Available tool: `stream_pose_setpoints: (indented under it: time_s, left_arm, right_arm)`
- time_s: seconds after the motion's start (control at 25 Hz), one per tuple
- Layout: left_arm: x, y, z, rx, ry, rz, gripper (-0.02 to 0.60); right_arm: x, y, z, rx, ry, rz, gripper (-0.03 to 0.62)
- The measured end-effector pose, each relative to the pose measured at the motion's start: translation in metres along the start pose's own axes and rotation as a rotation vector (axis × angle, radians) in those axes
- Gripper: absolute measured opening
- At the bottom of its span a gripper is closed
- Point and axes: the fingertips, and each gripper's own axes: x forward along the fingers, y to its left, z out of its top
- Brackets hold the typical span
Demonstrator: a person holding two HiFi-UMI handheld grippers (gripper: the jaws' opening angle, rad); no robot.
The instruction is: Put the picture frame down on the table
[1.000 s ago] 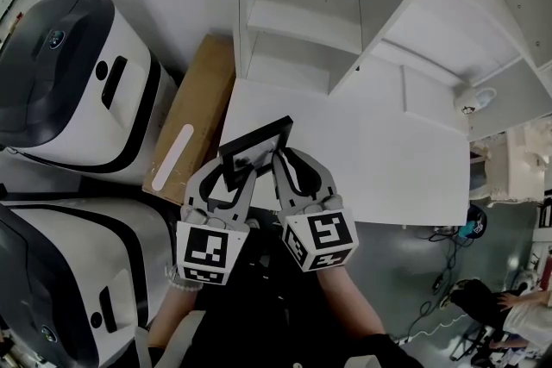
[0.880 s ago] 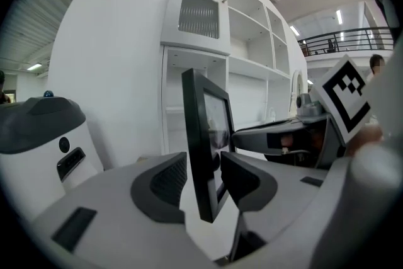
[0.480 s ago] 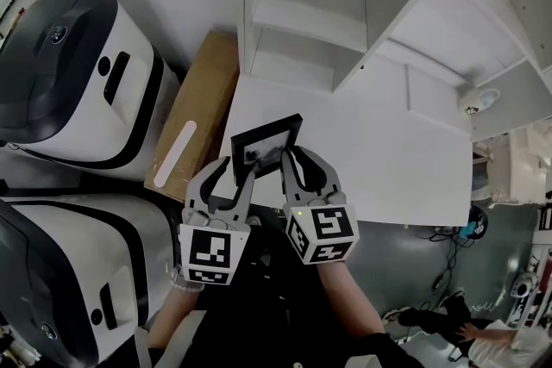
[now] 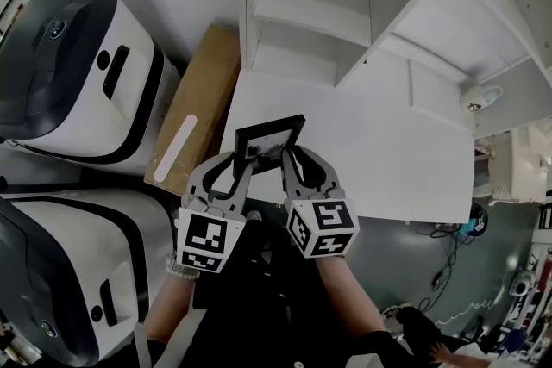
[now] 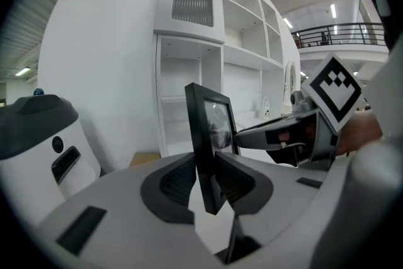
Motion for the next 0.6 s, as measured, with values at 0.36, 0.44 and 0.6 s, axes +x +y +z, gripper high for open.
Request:
stream_pose_setpoints:
  time_s: [0.36,0.44,0.6]
  left_arm:
    - [0.014,0.004,-0.038,-0.019,0.112,-0.045,0.092]
    - [0.019,0.004,-0.048,-0.022,0.142,-0.058,0.092]
    - [0.026,0.008,-0.07,-0.056,0.202,-0.081,0.092]
  right_arm:
    - [0.019,-0.004,-0.041,0.077,0.101,-0.003,0.066]
    - [0.024,-0.006,-0.052,0.093,0.124,-0.009,0.066]
    - [0.032,-0.006,-0.071,0.095,0.167,-0.012,0.066]
